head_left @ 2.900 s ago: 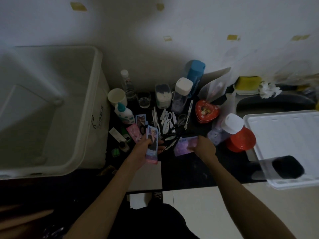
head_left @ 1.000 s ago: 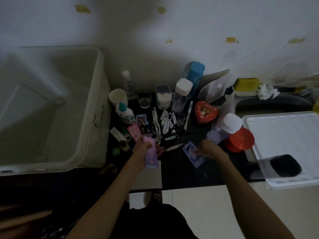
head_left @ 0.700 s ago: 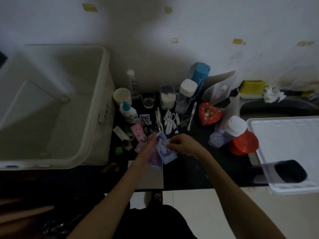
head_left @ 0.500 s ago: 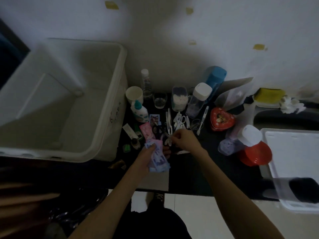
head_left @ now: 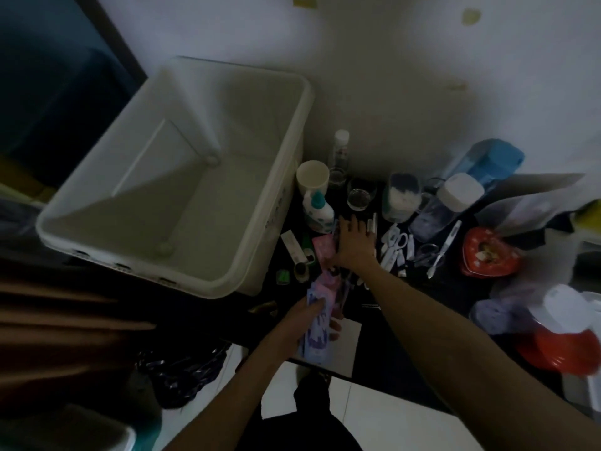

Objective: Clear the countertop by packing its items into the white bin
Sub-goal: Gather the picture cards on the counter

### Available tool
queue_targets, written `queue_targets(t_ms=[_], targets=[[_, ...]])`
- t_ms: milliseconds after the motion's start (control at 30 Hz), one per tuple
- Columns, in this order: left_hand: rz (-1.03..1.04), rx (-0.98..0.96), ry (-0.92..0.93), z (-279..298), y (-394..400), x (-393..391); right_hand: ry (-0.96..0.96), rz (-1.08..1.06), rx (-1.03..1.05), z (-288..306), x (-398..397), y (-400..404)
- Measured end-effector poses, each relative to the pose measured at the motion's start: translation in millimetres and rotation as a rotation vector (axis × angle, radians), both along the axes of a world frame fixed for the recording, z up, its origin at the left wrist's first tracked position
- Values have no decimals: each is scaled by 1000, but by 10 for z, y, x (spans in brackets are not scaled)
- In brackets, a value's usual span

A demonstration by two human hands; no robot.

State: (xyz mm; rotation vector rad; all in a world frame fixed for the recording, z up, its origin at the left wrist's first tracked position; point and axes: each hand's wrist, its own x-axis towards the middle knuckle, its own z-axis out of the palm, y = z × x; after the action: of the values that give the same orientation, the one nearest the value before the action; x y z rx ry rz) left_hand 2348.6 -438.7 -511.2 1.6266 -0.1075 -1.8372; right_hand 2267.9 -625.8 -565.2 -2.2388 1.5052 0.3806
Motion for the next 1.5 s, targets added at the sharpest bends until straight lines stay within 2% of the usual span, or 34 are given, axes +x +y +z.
queue_targets(t_ms=[500, 900, 1167, 1267, 1400, 1500], targets=[[-78, -41, 15, -93, -62, 146, 99, -40, -24, 21, -29, -143], [-83, -92, 22, -51, -77, 134, -191, -80, -92, -114, -468, 60], [-108, -118, -14, -30, -87, 82, -116, -125, -163, -41, -646, 82], [-115, -129, -30, -52, -88, 80, -74, -61, -161, -31, -586, 1], [-121, -126, -8, -26, -67, 105, -53, 57, -25, -7, -410, -138], [-133, -121, -26, -4, -45, 119, -17, 123, -27, 8, -305, -146]])
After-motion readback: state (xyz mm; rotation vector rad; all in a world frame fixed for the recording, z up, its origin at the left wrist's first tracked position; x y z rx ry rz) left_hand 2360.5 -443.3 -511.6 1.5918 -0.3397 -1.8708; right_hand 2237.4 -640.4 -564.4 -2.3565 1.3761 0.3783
